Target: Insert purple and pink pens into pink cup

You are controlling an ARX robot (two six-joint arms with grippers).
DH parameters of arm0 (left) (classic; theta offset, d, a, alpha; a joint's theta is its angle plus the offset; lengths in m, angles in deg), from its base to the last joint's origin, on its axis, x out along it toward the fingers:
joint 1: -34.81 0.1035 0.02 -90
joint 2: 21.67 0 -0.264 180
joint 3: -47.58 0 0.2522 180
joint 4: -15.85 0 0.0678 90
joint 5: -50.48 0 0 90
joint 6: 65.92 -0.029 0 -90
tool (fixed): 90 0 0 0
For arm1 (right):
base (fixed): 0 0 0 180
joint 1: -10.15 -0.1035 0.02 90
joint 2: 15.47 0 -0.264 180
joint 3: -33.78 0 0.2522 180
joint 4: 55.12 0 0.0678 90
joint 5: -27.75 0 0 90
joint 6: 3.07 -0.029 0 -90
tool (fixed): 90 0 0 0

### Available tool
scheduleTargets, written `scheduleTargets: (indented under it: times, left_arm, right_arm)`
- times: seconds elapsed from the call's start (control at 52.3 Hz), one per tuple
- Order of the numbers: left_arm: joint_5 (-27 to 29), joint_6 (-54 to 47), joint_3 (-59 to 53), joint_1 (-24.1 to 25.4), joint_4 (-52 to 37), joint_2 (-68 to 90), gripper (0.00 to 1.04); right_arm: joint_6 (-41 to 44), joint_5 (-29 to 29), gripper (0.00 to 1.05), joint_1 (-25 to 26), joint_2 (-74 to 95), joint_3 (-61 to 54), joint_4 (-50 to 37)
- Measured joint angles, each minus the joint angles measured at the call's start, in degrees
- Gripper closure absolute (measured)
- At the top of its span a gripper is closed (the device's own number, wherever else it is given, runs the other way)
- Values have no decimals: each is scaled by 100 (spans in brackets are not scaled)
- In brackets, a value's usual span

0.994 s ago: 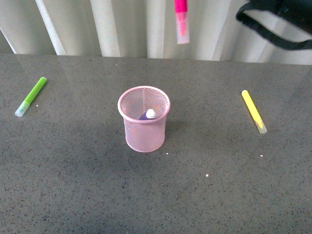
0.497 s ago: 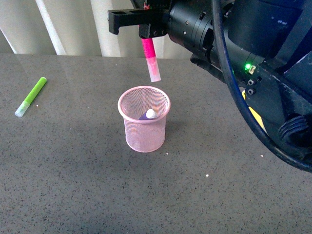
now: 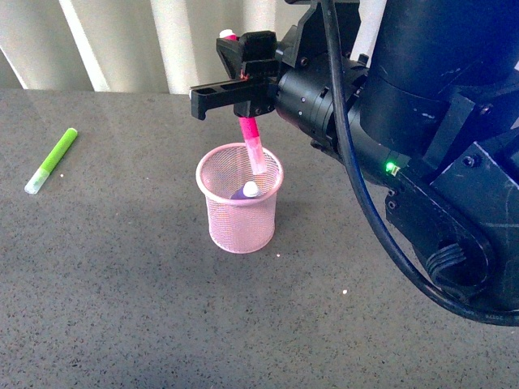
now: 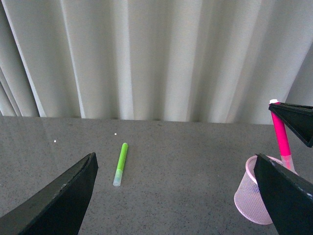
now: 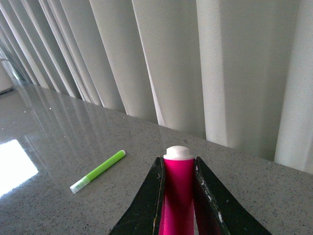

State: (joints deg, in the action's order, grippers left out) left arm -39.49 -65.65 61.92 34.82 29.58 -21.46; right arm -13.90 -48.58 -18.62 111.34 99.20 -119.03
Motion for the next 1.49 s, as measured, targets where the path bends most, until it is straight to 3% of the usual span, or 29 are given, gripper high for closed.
scheduleTargets:
  times: [0.669,0.765,0.803,1.052,1.09,1.185,1.491]
  left_arm:
    - [-2,0,0,0,0,0,7]
    - [-2,0,0,0,0,0,7]
    - [-2,0,0,0,0,0,7]
    - [-2,0,0,0,0,0,7]
    - [-2,0,0,0,0,0,7]
    - [-2,0,0,0,0,0,7]
    - [-2,0,0,0,0,0,7]
  right_arm:
    - [-111,111,93,55,387,122,-214]
    - [-101,146,71,55,387,122,-216]
    - [-101,151,67,55,387,122,-216]
    - [-101,151,7,61,387,120,-223]
    - [-103,151,4,61,387,120,-221]
    - [-98,149,9,63,387,114,-223]
    - [-98,22,7,160,387,-144,-223]
